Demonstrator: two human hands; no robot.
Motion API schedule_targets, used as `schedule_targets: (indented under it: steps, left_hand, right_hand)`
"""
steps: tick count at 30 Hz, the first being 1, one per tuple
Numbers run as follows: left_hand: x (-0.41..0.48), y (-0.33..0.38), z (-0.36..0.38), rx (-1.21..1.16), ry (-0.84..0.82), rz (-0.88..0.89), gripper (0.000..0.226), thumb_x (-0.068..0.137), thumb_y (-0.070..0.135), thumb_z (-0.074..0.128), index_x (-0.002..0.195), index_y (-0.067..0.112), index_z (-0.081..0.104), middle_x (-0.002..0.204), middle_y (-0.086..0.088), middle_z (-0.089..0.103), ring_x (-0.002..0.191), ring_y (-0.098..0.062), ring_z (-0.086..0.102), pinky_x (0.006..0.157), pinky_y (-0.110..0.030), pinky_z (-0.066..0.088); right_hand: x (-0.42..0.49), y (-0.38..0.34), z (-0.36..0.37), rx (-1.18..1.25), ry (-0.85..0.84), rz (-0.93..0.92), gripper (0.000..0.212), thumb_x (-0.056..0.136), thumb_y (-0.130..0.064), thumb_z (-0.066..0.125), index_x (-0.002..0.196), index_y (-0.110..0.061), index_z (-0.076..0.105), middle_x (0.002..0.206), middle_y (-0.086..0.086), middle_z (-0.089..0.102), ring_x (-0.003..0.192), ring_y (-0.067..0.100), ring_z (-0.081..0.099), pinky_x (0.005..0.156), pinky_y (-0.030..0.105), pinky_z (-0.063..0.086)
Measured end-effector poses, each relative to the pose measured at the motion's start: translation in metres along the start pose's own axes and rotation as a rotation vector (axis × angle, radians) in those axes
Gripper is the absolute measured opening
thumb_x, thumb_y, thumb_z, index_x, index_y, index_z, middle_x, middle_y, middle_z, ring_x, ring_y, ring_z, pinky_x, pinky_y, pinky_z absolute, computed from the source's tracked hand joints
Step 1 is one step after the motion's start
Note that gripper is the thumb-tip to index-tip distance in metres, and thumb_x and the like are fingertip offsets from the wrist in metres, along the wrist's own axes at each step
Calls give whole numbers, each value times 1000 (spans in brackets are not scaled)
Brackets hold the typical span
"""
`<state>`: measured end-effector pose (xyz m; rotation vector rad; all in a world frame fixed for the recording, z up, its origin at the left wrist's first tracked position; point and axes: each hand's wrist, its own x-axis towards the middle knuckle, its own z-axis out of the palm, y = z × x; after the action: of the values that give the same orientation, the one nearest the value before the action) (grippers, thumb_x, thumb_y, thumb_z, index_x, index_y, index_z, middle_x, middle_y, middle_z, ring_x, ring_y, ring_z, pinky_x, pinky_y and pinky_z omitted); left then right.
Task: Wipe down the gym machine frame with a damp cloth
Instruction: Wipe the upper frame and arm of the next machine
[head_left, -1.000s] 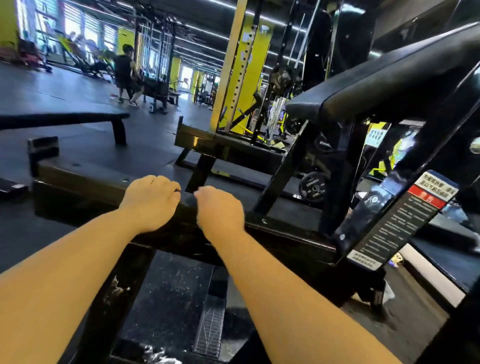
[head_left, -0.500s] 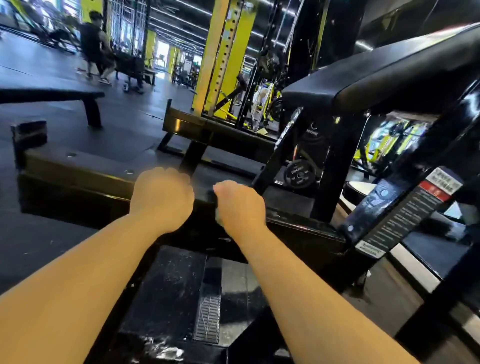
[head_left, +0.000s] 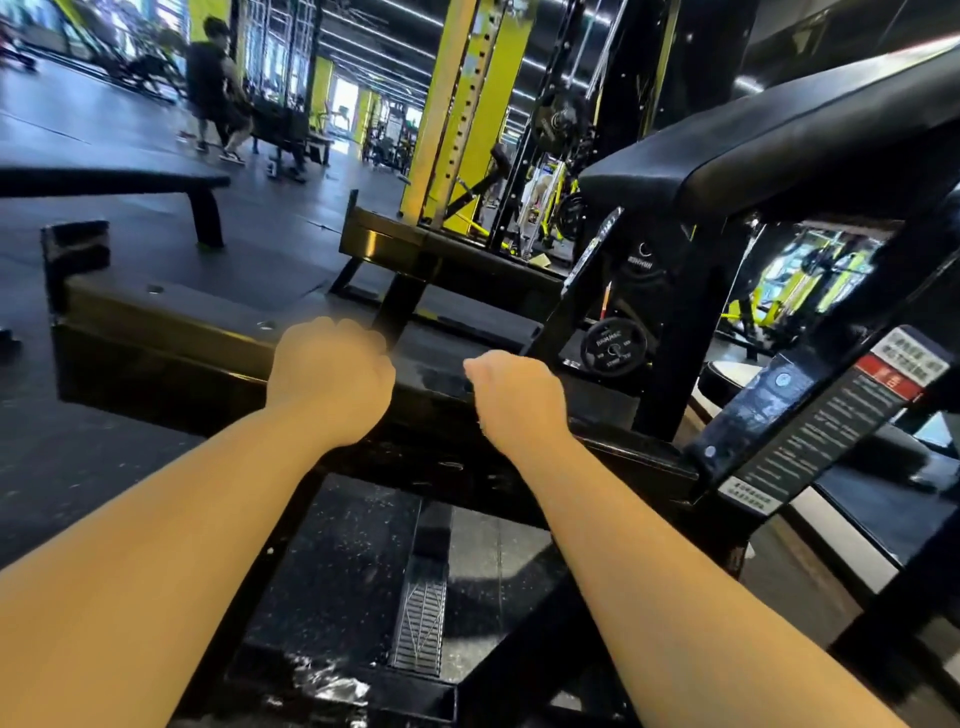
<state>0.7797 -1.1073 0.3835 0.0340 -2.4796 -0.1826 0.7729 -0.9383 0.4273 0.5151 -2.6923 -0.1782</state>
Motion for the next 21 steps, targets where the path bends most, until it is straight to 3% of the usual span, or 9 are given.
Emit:
schedule_targets:
  steps: [4,7,9,10,12,15,17,19,21]
  left_hand:
    - [-1,-2,-3,-17,-12,-1,34,97,30,31,111,19,60,105,0,62,90,-16,50,80,-31,39]
    - [-1,0,-5,-15,-19,6,36,97,29,30,113,19,61,107,-1,63,89,-16,51,77,-30,37]
    - [0,1,-5,16,-39,3,37,97,29,28,114,20,60,110,-1,62,94,-18,54,78,-30,39]
    - [1,1,-4,36,-46,4,38,97,30,27,114,20,59,110,-1,62,95,-18,54,76,-29,38]
    - [2,-1,-3,56,-52,4,37,97,30,27,114,20,59,109,0,62,92,-17,53,73,-28,36]
    - [3,-3,-3,32,-58,-3,35,97,31,29,112,21,59,107,1,61,84,-13,45,71,-27,32]
    - [3,-3,-3,21,-62,-13,33,97,32,32,115,23,59,110,1,61,91,-14,49,74,-28,33]
    - [3,-3,-5,8,-76,-19,34,98,32,32,120,24,57,117,1,60,102,-16,52,80,-30,37]
    - [4,-4,-8,-15,-87,-11,35,98,31,32,123,23,56,120,1,59,106,-18,52,85,-31,38]
  right_hand:
    - [3,-15,1,43,-29,-230,41,94,-7,50,133,-17,50,134,3,51,117,25,53,88,37,48]
    - [-28,32,-8,101,-70,-228,34,102,-20,40,133,-15,54,137,2,53,124,23,50,99,35,39]
    - [-48,61,-10,23,-33,-184,34,104,-25,38,133,-18,54,134,0,56,123,22,51,99,31,37]
    - [-53,68,-10,71,-10,-79,33,103,-25,39,133,-21,53,135,-2,56,123,20,51,97,29,37]
    - [-39,54,-11,6,-91,-7,30,98,-18,47,128,-22,54,131,-3,55,117,24,54,88,33,42]
    - [-6,4,-4,27,-97,-44,22,92,-17,53,113,-19,58,114,2,57,104,30,59,69,35,40]
    - [7,-27,2,138,-20,-110,18,96,-25,51,110,-17,58,106,2,57,100,29,59,64,31,36]
    - [0,-34,2,297,15,-128,30,101,-36,43,116,-14,57,111,3,58,104,26,57,68,31,37]
    - [-17,-14,-4,278,-13,-193,36,101,-37,43,128,-14,51,127,3,55,115,23,52,86,33,40]
